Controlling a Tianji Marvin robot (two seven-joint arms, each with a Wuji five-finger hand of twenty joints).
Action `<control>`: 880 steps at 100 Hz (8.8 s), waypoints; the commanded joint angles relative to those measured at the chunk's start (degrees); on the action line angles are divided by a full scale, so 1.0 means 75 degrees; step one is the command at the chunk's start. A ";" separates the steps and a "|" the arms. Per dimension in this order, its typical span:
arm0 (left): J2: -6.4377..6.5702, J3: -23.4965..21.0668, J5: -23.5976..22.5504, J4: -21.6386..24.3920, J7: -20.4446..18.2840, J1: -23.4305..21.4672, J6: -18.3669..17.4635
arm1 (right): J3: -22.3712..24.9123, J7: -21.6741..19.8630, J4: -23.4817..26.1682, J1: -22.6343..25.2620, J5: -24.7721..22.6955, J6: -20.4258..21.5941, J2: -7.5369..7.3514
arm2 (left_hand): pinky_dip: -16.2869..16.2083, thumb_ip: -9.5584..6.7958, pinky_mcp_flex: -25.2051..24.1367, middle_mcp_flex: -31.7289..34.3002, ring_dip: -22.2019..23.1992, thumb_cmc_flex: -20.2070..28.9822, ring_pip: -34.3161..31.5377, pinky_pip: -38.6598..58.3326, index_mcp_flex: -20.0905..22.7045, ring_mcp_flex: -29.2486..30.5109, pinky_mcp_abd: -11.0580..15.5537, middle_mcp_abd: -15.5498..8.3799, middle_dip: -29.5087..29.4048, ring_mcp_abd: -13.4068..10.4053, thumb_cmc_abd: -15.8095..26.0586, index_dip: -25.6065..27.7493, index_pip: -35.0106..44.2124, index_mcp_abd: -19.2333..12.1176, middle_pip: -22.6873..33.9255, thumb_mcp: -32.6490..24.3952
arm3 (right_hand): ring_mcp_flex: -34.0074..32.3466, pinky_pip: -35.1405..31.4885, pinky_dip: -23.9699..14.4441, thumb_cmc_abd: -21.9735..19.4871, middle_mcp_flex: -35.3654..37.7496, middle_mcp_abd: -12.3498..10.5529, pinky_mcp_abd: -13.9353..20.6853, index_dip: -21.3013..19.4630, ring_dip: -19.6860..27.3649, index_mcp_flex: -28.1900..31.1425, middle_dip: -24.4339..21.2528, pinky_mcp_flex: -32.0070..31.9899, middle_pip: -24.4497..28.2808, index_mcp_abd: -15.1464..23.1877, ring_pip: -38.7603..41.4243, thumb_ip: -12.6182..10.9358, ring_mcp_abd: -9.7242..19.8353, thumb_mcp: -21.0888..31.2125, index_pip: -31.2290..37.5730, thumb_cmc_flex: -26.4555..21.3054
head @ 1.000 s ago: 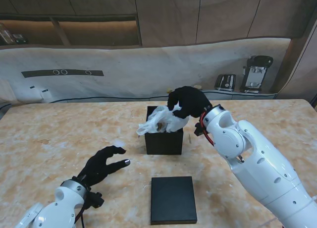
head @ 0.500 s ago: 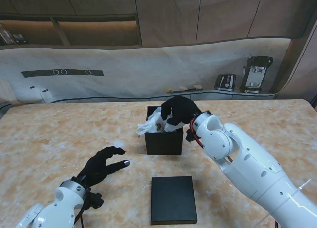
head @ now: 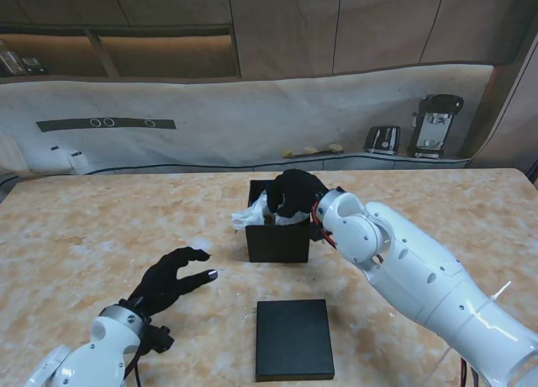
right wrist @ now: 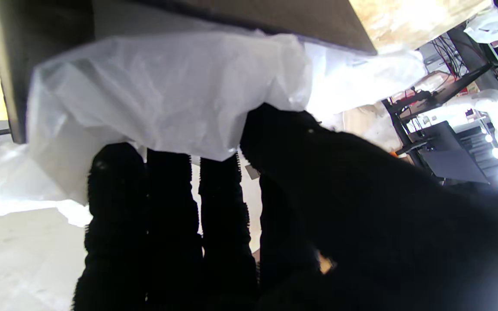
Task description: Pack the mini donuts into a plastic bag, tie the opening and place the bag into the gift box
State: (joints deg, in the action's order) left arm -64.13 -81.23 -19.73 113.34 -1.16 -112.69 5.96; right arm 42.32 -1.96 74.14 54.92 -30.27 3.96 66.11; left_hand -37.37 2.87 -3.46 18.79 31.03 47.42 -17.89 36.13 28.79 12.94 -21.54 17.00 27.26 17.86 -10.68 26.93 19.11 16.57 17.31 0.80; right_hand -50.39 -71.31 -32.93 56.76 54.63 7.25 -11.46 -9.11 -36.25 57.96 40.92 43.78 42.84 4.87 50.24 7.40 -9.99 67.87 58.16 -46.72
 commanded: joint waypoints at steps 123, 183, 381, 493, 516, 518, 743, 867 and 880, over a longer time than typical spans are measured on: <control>-0.0035 -0.0093 -0.0022 0.0083 -0.0074 -0.0085 -0.0020 | -0.2534 -0.1955 -0.1812 -0.2338 0.0539 0.0550 0.0294 | -0.0082 -0.0125 -0.0091 -0.0256 -0.0119 0.0166 0.0056 0.0030 -0.0029 -0.0160 0.0063 -0.0162 -0.0059 -0.0154 0.0253 -0.0102 -0.0122 -0.0128 0.0058 0.0112 | 0.0354 0.0698 0.0096 -0.1176 -0.0173 -0.0485 0.0445 0.0411 0.0051 -0.0190 -0.0180 -0.1382 -0.1073 -0.0036 -0.1407 0.0040 0.0287 0.0029 -0.0580 -0.0295; -0.0028 -0.0055 -0.0040 0.0123 -0.0081 -0.0077 -0.0117 | -0.0958 -0.1669 -0.0356 -0.1273 -0.0213 0.0264 -0.0170 | -0.0083 -0.0126 -0.0079 -0.0235 -0.0115 0.0164 0.0047 0.0045 -0.0024 -0.0148 0.0072 -0.0148 -0.0056 -0.0157 0.0257 -0.0089 -0.0093 -0.0147 0.0062 0.0112 | 0.1239 0.0776 -0.0254 -0.2008 -0.1403 -0.0180 0.0057 -0.0278 0.1102 -0.1162 -0.1477 -0.2262 -0.1408 0.0073 -0.2534 -0.0751 0.0331 -0.0467 -0.2046 0.0367; -0.0384 0.1305 0.1372 0.0094 0.1426 -0.0922 -0.0535 | 0.4401 0.0191 0.5891 0.8688 0.1725 -0.1998 -0.0215 | 0.3535 -0.0285 0.0056 -0.1185 -0.1825 -0.0687 0.0892 -0.2136 -0.1434 -0.0937 0.1464 0.0311 -0.1547 0.0066 0.0367 -0.1172 -0.2195 0.0871 -0.0809 0.0038 | 0.5109 0.5658 0.2583 -0.5378 -0.5585 0.0714 0.0892 0.0896 0.3270 -0.6866 -0.3856 -0.5596 -0.2995 -0.2040 -0.4757 -0.0459 0.0366 -0.4263 -0.5175 0.4105; -0.0640 0.2232 0.2349 -0.0111 0.2002 -0.0878 0.0629 | 0.3938 0.1103 0.5505 0.9275 0.2696 -0.2104 0.0037 | 0.3312 -0.0223 0.0063 -0.1196 -0.1527 -0.0204 0.0513 -0.1764 -0.1502 -0.0834 0.1438 0.0534 -0.1351 0.0276 0.0714 -0.0806 -0.2182 0.0860 -0.0674 0.0048 | 0.5707 0.8326 0.3462 -0.5062 -0.6075 0.1112 0.1226 0.1377 0.3589 -0.6395 -0.4495 -0.5589 -0.4409 -0.1335 -0.5272 -0.0506 0.0112 -0.4336 -0.8254 0.4475; -0.0694 0.2351 0.2540 -0.0066 0.2148 -0.0902 0.0682 | 0.3852 0.1230 0.5509 0.9299 0.2719 -0.2136 0.0066 | 0.3276 -0.0223 0.0085 -0.1169 -0.1491 -0.0045 0.0398 -0.1684 -0.1497 -0.0853 0.1435 0.0536 -0.1293 0.0274 0.0785 -0.0782 -0.2185 0.0858 -0.0632 0.0031 | 0.5714 0.8410 0.3479 -0.4980 -0.6079 0.1118 0.1184 0.1346 0.3573 -0.6392 -0.4483 -0.5498 -0.4398 -0.1300 -0.5236 -0.0501 0.0097 -0.4173 -0.8220 0.4419; -0.0702 0.2369 0.2564 -0.0068 0.2172 -0.0901 0.0677 | 0.3846 0.1242 0.5502 0.9298 0.2713 -0.2129 0.0067 | 0.3269 -0.0222 0.0082 -0.1177 -0.1489 -0.0035 0.0391 -0.1670 -0.1494 -0.0855 0.1433 0.0503 -0.1288 0.0276 0.0802 -0.0780 -0.2183 0.0850 -0.0630 0.0031 | 0.5720 0.8416 0.3478 -0.4961 -0.6080 0.1118 0.1181 0.1341 0.3571 -0.6394 -0.4483 -0.5497 -0.4400 -0.1292 -0.5233 -0.0503 0.0101 -0.4159 -0.8215 0.4414; -0.0814 0.2934 0.3723 -0.0035 0.2335 -0.0615 -0.0049 | 0.3105 0.2235 0.6017 0.9583 0.4566 -0.1733 0.0387 | 0.2908 -0.0164 -0.0005 -0.0868 -0.1420 0.0908 0.0102 -0.0825 -0.1130 -0.0533 0.1409 0.0558 -0.1200 0.0382 0.1633 -0.0723 -0.2111 0.0872 -0.0195 0.0068 | 0.5869 0.8833 0.3048 -0.5003 -0.6030 0.0464 0.1752 0.0817 0.3480 -0.6416 -0.4450 -0.5450 -0.4374 -0.1324 -0.5057 -0.0313 0.0629 -0.3419 -0.7925 0.4476; -0.0866 0.2843 0.2979 0.0667 0.2782 -0.0196 -0.0386 | 0.2904 0.2190 0.6550 0.8862 0.4561 -0.1307 0.0373 | 0.2956 -0.0168 0.0022 -0.0679 -0.1307 0.1067 0.0126 -0.0907 -0.0842 -0.0448 0.1421 0.0554 -0.1193 0.0387 0.1605 -0.0743 -0.2049 0.0869 -0.0179 0.0056 | 0.5864 0.8925 0.2887 -0.5004 -0.6011 0.0496 0.1736 0.0327 0.3402 -0.6478 -0.4260 -0.5375 -0.3929 -0.1629 -0.4912 -0.0296 0.0623 -0.3391 -0.7042 0.4431; -0.0887 0.2839 0.2959 0.0705 0.2835 -0.0060 -0.0376 | 0.2820 0.2199 0.6545 0.8658 0.4641 -0.1346 0.0393 | 0.2952 -0.0167 0.0027 -0.0672 -0.1301 0.1067 0.0128 -0.0901 -0.0839 -0.0437 0.1419 0.0545 -0.1193 0.0380 0.1623 -0.0746 -0.2051 0.0860 -0.0176 0.0057 | 0.5863 0.8933 0.2881 -0.5010 -0.6001 0.0499 0.1731 0.0350 0.3397 -0.6490 -0.4252 -0.5369 -0.3907 -0.1640 -0.4903 -0.0297 0.0617 -0.3390 -0.6961 0.4422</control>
State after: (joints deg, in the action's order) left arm -70.08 -60.73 2.39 117.17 21.73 -113.61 3.26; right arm 64.71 16.14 122.20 120.46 4.10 -6.15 68.18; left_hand -14.37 1.62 -5.76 12.51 18.89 54.46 -8.20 24.52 20.67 3.37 -13.70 21.46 18.00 22.00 -0.57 21.12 4.78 23.13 15.41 0.62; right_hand 0.49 -0.10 -8.12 18.48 9.37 12.33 -1.44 -6.47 -8.59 9.88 7.41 0.83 13.17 -7.60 4.13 3.87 -8.52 42.09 5.25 -14.98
